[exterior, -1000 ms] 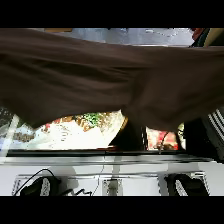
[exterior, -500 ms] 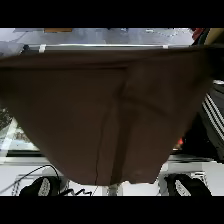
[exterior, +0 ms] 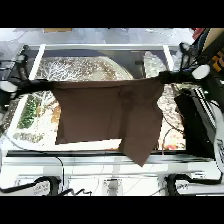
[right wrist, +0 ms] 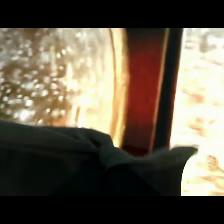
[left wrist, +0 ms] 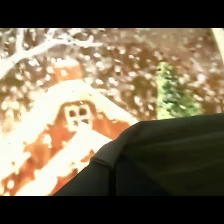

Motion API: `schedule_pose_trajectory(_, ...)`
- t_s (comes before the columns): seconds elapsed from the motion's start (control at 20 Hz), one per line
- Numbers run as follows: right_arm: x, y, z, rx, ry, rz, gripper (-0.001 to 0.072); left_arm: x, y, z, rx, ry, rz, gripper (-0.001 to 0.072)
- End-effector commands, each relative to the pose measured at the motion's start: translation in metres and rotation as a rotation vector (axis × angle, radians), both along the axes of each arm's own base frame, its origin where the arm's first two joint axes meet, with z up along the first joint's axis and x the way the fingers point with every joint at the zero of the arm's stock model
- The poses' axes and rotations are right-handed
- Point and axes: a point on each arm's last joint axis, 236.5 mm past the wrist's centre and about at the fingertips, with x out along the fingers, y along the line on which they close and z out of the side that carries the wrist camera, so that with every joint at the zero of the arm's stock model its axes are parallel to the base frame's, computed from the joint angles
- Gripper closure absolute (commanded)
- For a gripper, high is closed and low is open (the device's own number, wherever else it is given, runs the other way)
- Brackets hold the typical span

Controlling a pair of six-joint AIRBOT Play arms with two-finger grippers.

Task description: Fold the clothes and pants, and hang the long-sleeved shirts on hangers.

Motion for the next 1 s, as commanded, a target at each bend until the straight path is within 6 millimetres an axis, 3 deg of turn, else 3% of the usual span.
schedule_pose_trajectory(0.0,0.032,-0.011,-0.055,-0.003,0.007,-0.059,0.0696,0.038,-0.004,-0.037,0.056,-0.063,0.066,0.0688)
schedule_pose_trajectory(0.1,0.033,-0.016,-0.066,-0.034,0.018,-0.057,0.0696,0.040,-0.004,-0.038,0.060,-0.072,0.071,0.0688)
schedule_pose_trajectory(0.2,0.020,-0.018,-0.075,-0.064,0.077,-0.028,0.0696,0.031,-0.005,-0.045,0.042,-0.022,0.047,0.0689)
schedule_pose_trajectory(0.55,-0.054,-0.031,-0.112,-0.119,0.408,0.072,0.0697,-0.043,-0.008,-0.093,-0.070,0.339,-0.084,0.0692)
schedule_pose_trajectory(0.7,-0.064,-0.029,-0.115,-0.115,0.449,0.086,0.0697,-0.068,-0.014,-0.118,-0.061,0.465,-0.147,0.0692)
schedule_pose_trajectory(0.85,-0.070,-0.027,-0.116,-0.108,0.476,0.094,0.0696,-0.076,-0.018,-0.134,-0.089,0.526,-0.152,0.0686)
schedule_pose_trajectory(0.9,-0.073,-0.026,-0.116,-0.104,0.488,0.098,0.0690,-0.075,-0.018,-0.134,-0.088,0.524,-0.151,0.0551)
schedule_pose_trajectory(0.95,-0.076,-0.025,-0.116,-0.102,0.498,0.102,0.0559,-0.075,-0.017,-0.132,-0.088,0.520,-0.149,0.0218)
